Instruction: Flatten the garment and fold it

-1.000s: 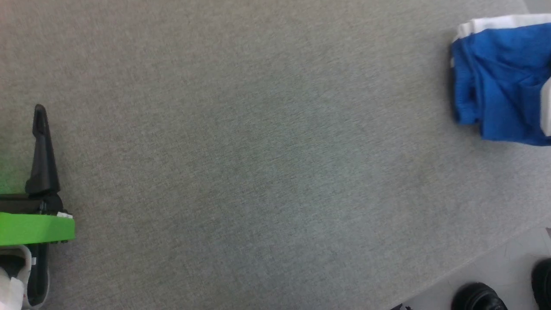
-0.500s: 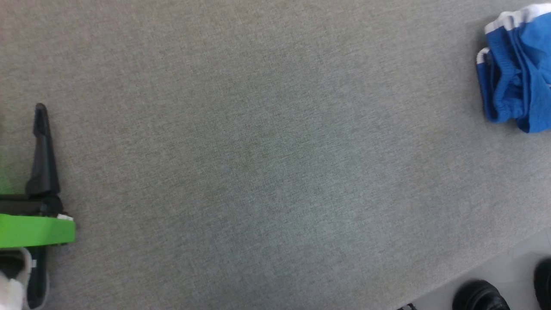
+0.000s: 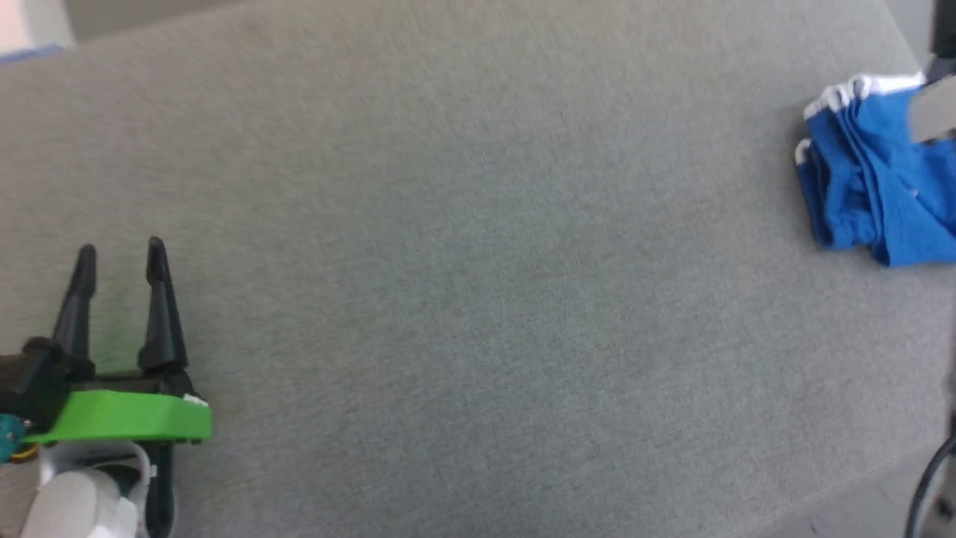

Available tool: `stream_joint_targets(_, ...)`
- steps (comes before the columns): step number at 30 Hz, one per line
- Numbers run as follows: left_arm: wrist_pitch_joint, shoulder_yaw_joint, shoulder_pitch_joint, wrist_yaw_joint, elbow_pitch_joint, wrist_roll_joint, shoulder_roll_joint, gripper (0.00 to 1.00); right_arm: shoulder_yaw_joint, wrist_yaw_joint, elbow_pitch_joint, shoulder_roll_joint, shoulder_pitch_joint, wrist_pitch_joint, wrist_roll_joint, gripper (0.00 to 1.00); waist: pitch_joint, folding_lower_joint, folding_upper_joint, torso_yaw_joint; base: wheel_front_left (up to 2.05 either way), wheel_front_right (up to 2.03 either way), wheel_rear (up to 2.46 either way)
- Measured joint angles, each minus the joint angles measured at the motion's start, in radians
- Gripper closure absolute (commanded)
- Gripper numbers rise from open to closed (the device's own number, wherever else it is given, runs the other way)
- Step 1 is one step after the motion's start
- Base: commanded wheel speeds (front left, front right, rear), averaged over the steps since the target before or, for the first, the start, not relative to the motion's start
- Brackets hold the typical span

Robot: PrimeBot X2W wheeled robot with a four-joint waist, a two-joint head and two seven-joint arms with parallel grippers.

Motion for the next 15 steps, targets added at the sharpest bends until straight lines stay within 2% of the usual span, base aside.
stream_joint_targets(3, -0.02, -0.009, -0.005, 0.008, 0.038, 0.002, -0.027, 0.0, 0.036, 0.0, -0.084, 0.063, 0.06, -0.078, 0.024, 0.0, -0.059, 0.0, 0.0, 0.024, 0.0, 0.0, 0.0)
stream_joint_targets(7, -0.039, -0.01, -0.007, 0.024, 0.07, 0.006, -0.053, 0.0, 0.074, 0.0, -0.128, 0.137, 0.162, -0.169, 0.037, 0.0, -0.133, 0.0, 0.0, 0.061, 0.0, 0.0, 0.0)
stream_joint_targets(13, -0.049, -0.006, 0.004, 0.045, 0.091, 0.021, -0.076, 0.0, 0.11, 0.0, -0.119, 0.176, 0.286, -0.273, 0.058, 0.0, -0.229, -0.0001, 0.0, 0.129, 0.0, 0.0, 0.0)
stream_joint_targets(15, -0.05, -0.01, 0.011, 0.048, 0.096, 0.031, -0.08, 0.0, 0.118, 0.0, -0.099, 0.178, 0.32, -0.298, 0.098, 0.0, -0.252, -0.0001, 0.0, 0.155, 0.0, 0.0, 0.0)
